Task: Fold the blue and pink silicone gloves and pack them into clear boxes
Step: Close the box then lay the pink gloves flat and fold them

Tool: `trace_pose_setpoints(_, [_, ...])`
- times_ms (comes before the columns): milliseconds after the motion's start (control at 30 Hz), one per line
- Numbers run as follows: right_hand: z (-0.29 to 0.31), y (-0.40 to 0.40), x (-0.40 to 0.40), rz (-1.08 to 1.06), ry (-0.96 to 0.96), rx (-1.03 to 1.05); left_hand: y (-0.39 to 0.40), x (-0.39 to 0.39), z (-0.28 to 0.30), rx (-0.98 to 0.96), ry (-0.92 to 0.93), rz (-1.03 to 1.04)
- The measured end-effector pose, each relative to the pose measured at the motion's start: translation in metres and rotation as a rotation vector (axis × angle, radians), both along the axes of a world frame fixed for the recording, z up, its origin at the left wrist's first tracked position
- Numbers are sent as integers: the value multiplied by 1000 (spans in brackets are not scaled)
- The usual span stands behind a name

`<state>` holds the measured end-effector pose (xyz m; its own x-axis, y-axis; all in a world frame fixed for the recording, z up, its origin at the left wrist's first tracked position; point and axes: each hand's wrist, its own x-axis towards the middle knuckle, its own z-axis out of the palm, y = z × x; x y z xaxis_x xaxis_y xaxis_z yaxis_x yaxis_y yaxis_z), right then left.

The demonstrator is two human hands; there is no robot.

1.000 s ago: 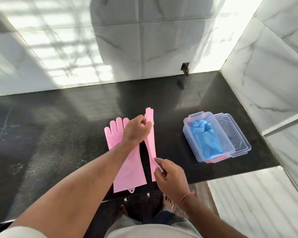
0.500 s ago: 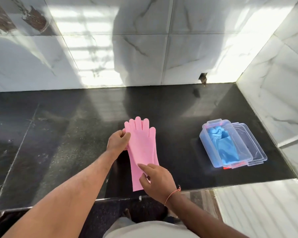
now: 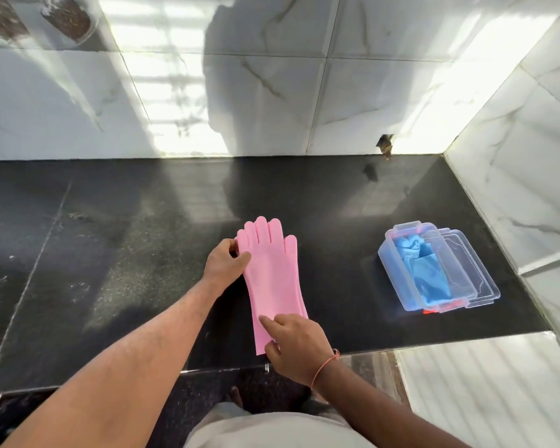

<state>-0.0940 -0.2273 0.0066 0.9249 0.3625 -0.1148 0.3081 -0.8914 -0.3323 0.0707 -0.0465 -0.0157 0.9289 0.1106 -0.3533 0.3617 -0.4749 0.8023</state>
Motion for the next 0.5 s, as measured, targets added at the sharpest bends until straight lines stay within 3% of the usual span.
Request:
trace_pose_setpoints(167, [-2, 1, 1, 88, -23, -108, 3, 1, -5, 8, 1, -37])
trace_pose_setpoints(333, [-3, -4, 6, 116, 118, -85, 3, -1, -9, 32, -30, -60])
trace_pose_setpoints(500, [-6, -31, 4, -124, 148, 87, 0, -13, -9, 72, -134, -3])
